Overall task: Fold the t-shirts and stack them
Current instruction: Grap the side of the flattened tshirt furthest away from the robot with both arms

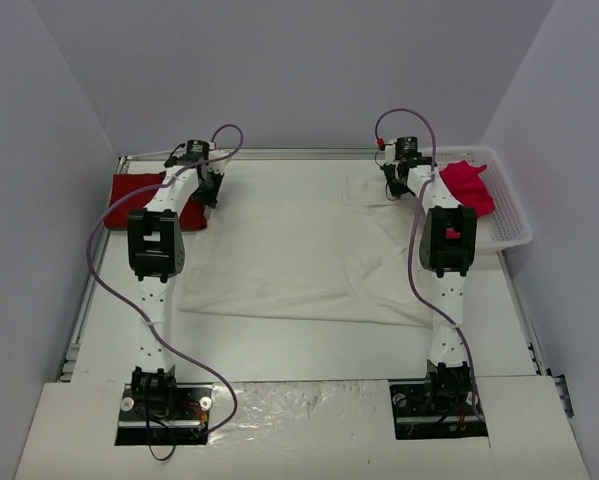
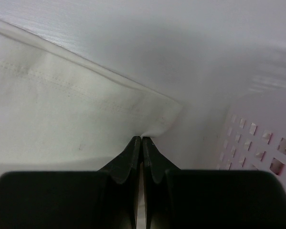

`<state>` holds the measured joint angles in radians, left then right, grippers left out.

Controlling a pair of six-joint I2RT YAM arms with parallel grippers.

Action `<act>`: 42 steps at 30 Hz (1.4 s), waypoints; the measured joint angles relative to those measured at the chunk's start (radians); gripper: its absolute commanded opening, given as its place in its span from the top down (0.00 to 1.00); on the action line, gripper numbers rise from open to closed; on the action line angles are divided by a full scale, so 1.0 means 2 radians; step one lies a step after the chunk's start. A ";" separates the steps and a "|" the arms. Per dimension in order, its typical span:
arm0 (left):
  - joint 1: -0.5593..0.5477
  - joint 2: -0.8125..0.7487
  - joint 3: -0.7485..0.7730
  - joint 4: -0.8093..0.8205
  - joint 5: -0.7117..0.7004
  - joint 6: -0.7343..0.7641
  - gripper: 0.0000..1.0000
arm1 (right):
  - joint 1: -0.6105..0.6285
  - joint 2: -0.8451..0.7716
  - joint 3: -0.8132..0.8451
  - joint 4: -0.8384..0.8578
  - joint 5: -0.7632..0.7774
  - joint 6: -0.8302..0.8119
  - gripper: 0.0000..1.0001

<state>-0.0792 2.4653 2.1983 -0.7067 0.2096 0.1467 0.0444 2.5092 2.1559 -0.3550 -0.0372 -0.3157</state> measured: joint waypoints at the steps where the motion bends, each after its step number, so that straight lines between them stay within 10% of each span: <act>1: 0.000 -0.004 -0.008 0.004 0.000 0.000 0.98 | 0.000 -0.001 0.000 0.000 0.000 0.000 1.00; 42: 0.002 -0.078 -0.098 -0.022 0.023 0.000 0.98 | -0.002 -0.072 -0.016 -0.064 -0.042 -0.005 1.00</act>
<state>-0.0761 2.3093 2.0029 -0.7502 0.2550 0.1471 0.0410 2.3661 2.1246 -0.4828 -0.1204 -0.3264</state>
